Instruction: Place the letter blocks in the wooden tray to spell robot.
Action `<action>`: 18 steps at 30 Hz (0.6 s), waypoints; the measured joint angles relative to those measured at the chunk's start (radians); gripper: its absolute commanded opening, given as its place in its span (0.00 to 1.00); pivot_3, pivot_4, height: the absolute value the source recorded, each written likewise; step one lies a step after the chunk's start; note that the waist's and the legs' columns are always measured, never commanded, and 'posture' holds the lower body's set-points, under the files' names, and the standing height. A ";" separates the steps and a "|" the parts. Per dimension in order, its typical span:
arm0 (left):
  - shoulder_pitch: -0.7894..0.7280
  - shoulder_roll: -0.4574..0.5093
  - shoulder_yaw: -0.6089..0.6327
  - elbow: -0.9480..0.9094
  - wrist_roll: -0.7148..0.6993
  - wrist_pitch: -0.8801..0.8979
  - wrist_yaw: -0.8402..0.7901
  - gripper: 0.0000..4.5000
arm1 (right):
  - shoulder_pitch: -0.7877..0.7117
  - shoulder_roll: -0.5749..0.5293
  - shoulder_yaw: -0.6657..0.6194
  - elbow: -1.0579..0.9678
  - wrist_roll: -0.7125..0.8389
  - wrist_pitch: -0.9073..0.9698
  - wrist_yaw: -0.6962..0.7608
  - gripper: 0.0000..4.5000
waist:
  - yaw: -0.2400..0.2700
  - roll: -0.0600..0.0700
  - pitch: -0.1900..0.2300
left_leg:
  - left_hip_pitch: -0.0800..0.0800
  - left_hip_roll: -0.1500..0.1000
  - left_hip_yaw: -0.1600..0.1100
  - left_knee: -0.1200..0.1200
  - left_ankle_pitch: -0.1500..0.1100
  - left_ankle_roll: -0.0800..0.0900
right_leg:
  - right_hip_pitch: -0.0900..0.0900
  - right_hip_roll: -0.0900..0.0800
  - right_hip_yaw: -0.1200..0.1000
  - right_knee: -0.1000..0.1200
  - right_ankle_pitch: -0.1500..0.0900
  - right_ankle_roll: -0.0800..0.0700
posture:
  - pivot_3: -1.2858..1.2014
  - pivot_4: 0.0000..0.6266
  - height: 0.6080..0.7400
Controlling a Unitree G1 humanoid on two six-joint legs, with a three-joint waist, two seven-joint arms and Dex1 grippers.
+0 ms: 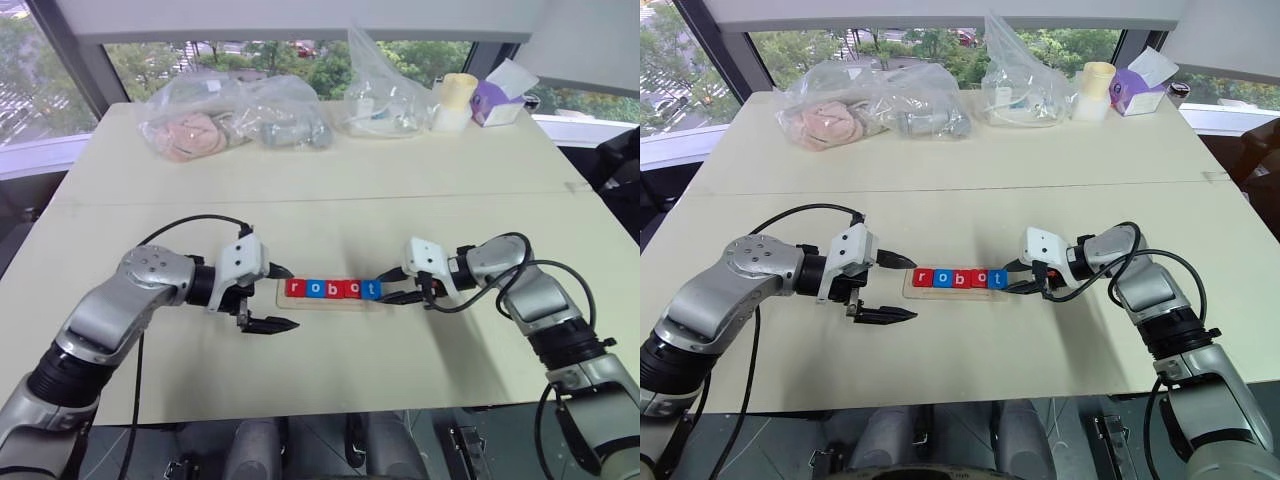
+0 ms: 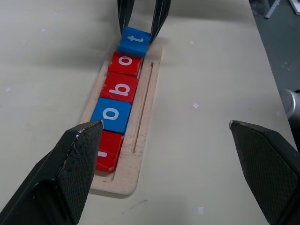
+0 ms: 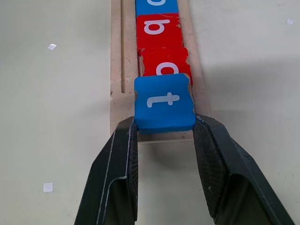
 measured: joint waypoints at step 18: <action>0.000 -0.015 0.000 0.001 0.001 0.000 0.009 1.00 | 0.007 -0.005 -0.017 -0.006 0.017 0.053 -0.009 0.25 | 0.001 0.000 0.000 | 0.000 0.000 0.000 0.000 0.000 0.000 | 0.000 0.000 0.000 0.000 0.000 0.000 | 0.52 0.24 0.99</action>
